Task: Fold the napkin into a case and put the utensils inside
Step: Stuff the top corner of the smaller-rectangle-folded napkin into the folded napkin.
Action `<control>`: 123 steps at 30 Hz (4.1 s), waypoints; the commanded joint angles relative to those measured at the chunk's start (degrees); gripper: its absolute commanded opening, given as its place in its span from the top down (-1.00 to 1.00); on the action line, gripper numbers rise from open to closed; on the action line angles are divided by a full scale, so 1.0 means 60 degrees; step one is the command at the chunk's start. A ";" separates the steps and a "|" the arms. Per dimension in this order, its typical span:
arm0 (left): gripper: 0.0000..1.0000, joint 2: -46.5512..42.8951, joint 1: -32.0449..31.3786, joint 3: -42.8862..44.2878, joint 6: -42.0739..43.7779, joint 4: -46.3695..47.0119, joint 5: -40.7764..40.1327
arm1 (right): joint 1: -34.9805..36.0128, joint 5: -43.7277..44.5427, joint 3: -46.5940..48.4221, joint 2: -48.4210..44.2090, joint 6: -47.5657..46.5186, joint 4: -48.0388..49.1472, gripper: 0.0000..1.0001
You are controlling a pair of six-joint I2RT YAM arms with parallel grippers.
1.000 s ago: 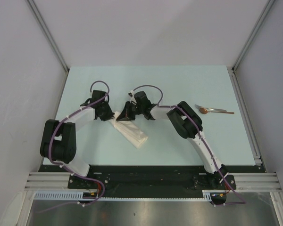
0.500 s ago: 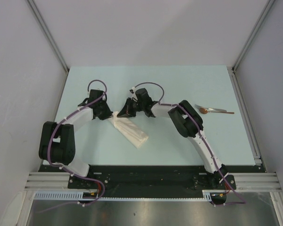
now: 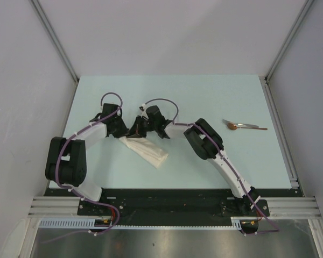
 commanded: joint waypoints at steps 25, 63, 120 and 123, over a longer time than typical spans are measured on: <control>0.59 -0.0255 0.0261 0.0414 0.0275 -0.0786 -0.0493 | -0.0244 -0.0045 -0.0390 -0.0882 -0.0643 -0.0662 1.00; 1.00 -0.0314 -0.0383 -0.0216 0.0304 0.0284 -0.0418 | 0.0298 -0.0586 0.0185 -0.0134 -0.0601 -0.0503 1.00; 0.63 0.0389 -0.0017 0.0033 0.0245 -0.0332 0.0342 | -0.0113 0.0467 -0.6816 -0.5510 -0.1817 -0.0327 1.00; 0.64 0.0784 0.0071 0.0194 0.0275 -0.0302 0.0327 | 0.0341 0.0525 -0.7287 -0.5423 -0.1625 0.0143 1.00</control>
